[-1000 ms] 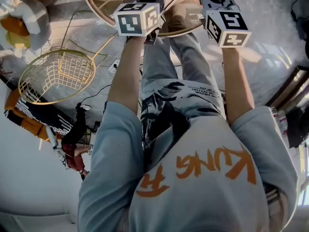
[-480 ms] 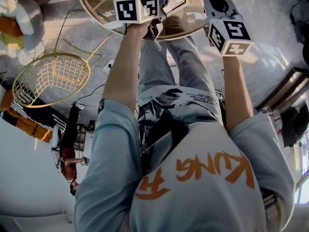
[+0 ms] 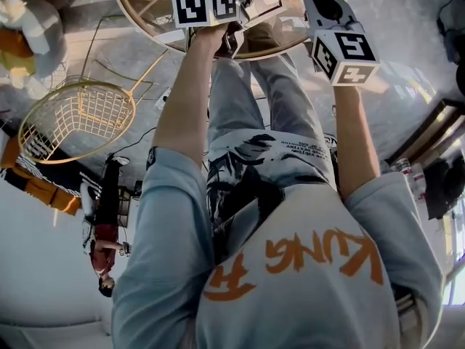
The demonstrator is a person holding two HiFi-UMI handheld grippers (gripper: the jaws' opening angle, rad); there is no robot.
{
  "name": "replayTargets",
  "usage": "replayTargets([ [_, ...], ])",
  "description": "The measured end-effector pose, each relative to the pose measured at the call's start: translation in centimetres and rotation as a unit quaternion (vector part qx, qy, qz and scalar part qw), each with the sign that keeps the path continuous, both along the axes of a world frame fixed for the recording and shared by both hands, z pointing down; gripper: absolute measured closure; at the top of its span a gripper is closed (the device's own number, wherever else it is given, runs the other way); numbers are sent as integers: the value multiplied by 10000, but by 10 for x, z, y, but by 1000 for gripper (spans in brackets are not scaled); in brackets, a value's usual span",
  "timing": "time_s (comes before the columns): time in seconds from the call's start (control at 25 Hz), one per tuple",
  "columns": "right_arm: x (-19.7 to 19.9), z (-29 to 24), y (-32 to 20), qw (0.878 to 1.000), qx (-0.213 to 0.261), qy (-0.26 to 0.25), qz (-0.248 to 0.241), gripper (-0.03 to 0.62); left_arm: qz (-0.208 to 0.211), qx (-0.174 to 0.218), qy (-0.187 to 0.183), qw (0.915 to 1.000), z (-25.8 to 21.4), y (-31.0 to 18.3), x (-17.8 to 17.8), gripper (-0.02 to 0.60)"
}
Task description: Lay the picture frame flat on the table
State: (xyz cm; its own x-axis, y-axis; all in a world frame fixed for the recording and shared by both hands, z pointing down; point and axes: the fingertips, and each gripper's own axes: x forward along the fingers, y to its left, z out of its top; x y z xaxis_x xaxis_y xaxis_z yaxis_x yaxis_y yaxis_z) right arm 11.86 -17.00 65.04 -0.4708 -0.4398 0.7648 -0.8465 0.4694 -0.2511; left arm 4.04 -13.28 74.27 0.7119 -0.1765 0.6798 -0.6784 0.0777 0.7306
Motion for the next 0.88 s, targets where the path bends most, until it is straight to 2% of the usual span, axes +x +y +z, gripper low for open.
replayTargets([
  [0.08, -1, 0, 3, 10000, -16, -3, 0, 595, 117, -10, -136, 9998, 1, 3, -2, 521],
  [0.2, -2, -1, 6, 10000, -16, -11, 5, 595, 309, -4, -294, 9991, 3, 10, -6, 389],
  [0.32, -3, -2, 8, 10000, 7, -25, 34, 595, 357, -9, -483, 9982, 4, 15, -13, 302],
  [0.44, -6, -3, 10, 10000, 15, -38, 25, 596, 354, -88, -830, 9959, 10, 22, -25, 248],
  [0.64, -6, -8, 10, 10000, 57, -46, 10, 595, 347, -227, -1162, 9924, 13, 33, -46, 230],
  [0.88, -8, -21, 16, 9999, 115, -48, -21, 595, 56, -309, -1166, 9927, 2, 45, -58, 225],
])
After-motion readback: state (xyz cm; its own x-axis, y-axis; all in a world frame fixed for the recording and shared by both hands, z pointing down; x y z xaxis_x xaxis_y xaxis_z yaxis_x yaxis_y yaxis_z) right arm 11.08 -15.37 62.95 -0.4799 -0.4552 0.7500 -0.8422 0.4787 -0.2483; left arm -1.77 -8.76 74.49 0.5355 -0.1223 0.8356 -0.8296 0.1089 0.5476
